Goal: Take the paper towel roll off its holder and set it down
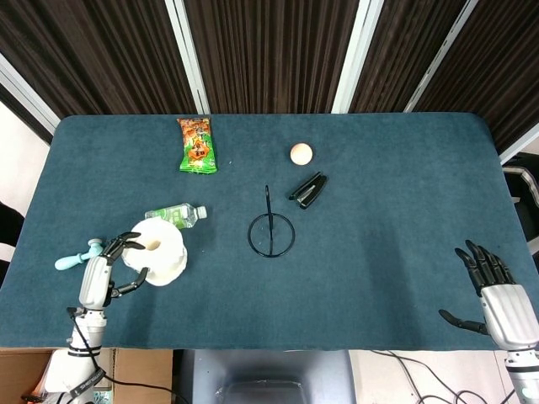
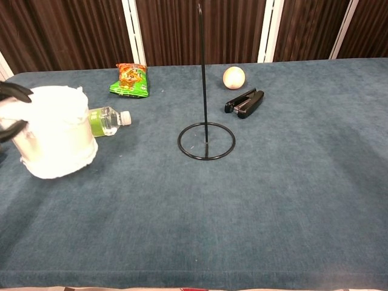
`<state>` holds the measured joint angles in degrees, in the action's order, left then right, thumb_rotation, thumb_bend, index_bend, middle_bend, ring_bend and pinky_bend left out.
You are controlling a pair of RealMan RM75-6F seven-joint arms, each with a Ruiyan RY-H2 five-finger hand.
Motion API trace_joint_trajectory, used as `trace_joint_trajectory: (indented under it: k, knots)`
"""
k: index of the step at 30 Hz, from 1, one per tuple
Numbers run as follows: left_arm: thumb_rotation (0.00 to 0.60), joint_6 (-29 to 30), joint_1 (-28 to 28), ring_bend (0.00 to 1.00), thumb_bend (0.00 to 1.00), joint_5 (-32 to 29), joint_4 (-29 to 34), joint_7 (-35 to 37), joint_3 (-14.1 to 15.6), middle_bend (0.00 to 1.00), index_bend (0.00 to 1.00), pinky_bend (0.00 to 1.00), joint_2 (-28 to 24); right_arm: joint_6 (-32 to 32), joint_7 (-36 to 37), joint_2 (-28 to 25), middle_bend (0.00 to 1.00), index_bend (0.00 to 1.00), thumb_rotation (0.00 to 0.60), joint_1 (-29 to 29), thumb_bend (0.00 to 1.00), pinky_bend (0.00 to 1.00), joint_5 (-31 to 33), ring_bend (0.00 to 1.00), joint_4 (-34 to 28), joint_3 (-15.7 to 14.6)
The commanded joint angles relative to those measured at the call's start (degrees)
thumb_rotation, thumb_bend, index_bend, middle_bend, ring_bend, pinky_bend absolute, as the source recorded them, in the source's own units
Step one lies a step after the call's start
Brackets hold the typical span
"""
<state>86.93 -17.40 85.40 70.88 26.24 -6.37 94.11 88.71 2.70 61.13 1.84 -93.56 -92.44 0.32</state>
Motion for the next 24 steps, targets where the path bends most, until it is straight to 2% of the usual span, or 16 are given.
trace_joint_trajectory:
  k: [1,3,7,9,12,15,19,24]
  knots:
    - [0.600,-1.5,0.1,0.32,0.37,-1.2,-2.5,-1.4,-0.1,0.51,0.47,0.33,1.6,0.2,0.1,0.0,0.00,0.00,0.600,-0.1,0.12,0.22,-0.1,0.00,0.0,0.0]
    - [0.600,-1.9,0.1,0.25,0.38,-1.6,-3.6,-2.3,-0.2,0.44,0.38,0.28,2.0,0.4,0.2,0.0,0.00,0.00,0.600,-0.1,0.12,0.22,-0.2,0.00,0.1,0.0]
    - [0.600,-4.1,0.3,0.09,0.37,-2.5,-2.5,-3.3,0.3,0.14,0.10,0.20,0.9,0.3,0.2,0.0,0.00,0.00,0.600,-0.1,0.12,0.22,0.0,0.00,0.1,0.1]
    - [0.600,-5.9,0.4,0.02,0.37,-2.5,-0.1,-2.5,1.2,0.02,0.02,0.20,-0.9,0.2,0.0,0.1,0.00,0.00,0.600,0.0,0.12,0.22,0.1,0.00,0.0,0.1]
    - [0.600,-7.2,0.7,0.00,0.37,-1.9,3.1,-3.0,2.3,0.00,0.00,0.18,-3.6,0.1,-0.1,0.1,0.00,0.00,0.600,0.0,0.12,0.22,0.1,0.00,0.0,0.0]
    - [0.600,-7.9,1.2,0.00,0.37,-1.5,7.1,-6.6,3.5,0.00,0.00,0.16,-6.8,0.0,-0.1,0.0,0.00,0.00,0.600,0.0,0.12,0.22,0.2,0.00,0.0,0.0]
    - [0.600,-9.5,2.1,0.00,0.38,-1.9,16.8,-14.9,5.7,0.00,0.00,0.14,-14.6,0.4,0.3,-0.1,0.00,0.01,0.600,-0.1,0.12,0.22,0.3,0.00,-0.1,0.2]
    - [0.600,-6.3,3.6,0.00,0.38,-2.1,24.9,-28.6,5.5,0.00,0.00,0.12,-21.7,0.8,0.7,-0.3,0.00,0.01,0.600,-0.3,0.12,0.22,0.0,0.00,-0.1,0.2]
